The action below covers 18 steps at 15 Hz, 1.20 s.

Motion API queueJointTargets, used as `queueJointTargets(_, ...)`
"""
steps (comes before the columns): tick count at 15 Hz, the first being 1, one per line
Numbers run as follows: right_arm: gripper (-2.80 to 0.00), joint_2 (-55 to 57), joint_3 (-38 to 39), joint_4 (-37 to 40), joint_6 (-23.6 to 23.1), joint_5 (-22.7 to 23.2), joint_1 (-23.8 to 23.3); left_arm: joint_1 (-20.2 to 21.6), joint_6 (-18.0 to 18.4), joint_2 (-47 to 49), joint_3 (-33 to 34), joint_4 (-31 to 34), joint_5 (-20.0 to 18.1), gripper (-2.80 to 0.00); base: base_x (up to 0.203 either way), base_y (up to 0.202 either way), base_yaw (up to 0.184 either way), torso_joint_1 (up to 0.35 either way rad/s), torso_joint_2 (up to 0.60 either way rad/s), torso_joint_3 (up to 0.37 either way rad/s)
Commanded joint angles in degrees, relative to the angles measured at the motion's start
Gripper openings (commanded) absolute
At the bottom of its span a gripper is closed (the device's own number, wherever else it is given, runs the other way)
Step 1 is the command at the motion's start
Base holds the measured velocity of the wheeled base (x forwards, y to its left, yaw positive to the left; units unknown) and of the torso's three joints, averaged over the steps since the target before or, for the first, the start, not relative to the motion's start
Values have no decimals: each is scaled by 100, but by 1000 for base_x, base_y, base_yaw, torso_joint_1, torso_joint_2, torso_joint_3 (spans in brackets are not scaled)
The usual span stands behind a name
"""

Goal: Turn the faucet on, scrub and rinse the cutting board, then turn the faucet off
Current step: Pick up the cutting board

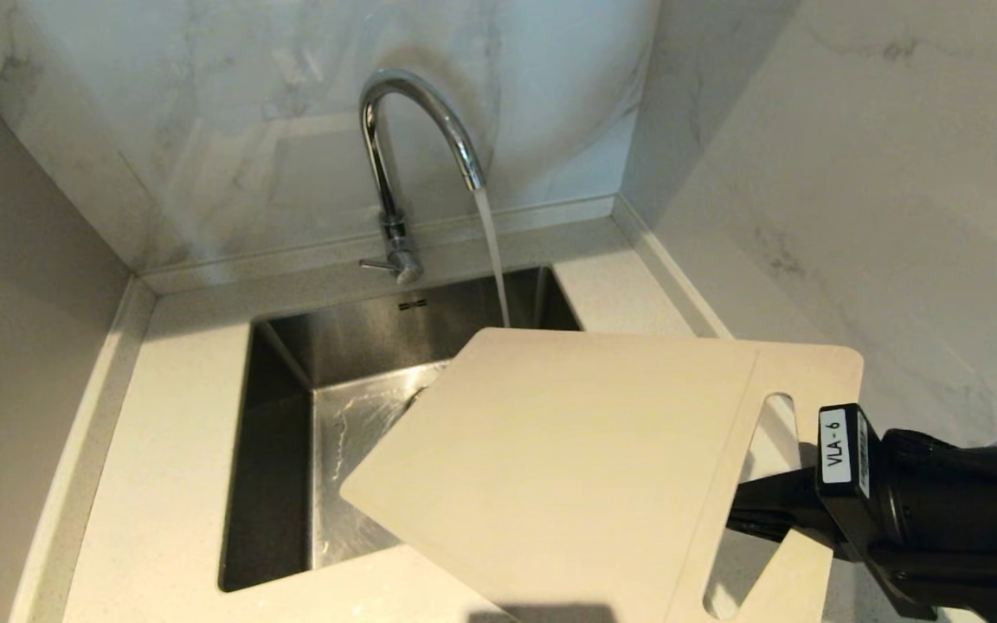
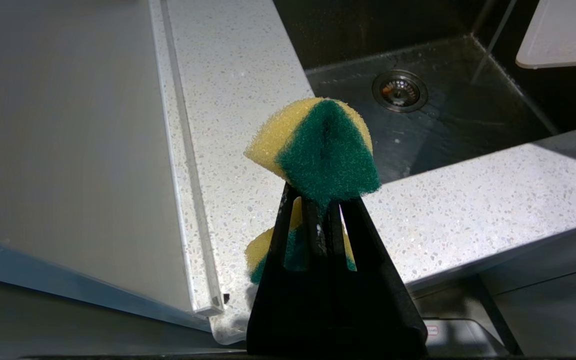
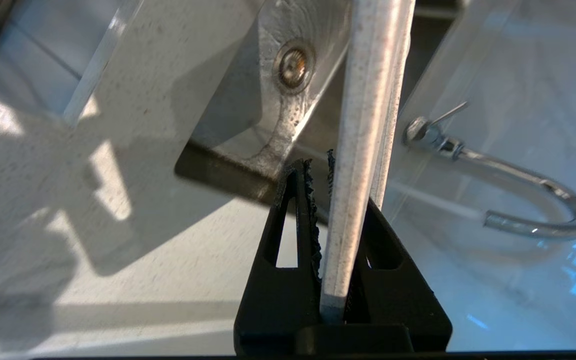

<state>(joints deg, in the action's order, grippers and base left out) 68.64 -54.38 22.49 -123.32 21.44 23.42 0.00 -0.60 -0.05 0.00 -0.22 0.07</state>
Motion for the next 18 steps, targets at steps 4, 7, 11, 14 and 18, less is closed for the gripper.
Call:
queueJointTargets(4,-280,227,-141,17,-589,441,5,0,-2,5,0,-4,1,-280,0,0,0,0,0,0)
queueJointTargets(7,-280,387,-519,316,-723,577,5,0,-2,5,0,-4,1,-280,0,0,0,0,0,0)
queueJointTargets(11,-280,748,-1347,1238,-1416,597,-133,0,-2,5,0,-4,1,-280,0,0,0,0,0,0)
queueJointTargets(14,-280,1182,-2088,1811,-1890,598,-286,0,-2,5,0,-4,1,-280,0,0,0,0,0,0)
queueJointTargets(18,-280,1614,-2827,2203,-2118,707,-379,0,-2,5,0,-4,1,-280,0,0,0,0,0,0)
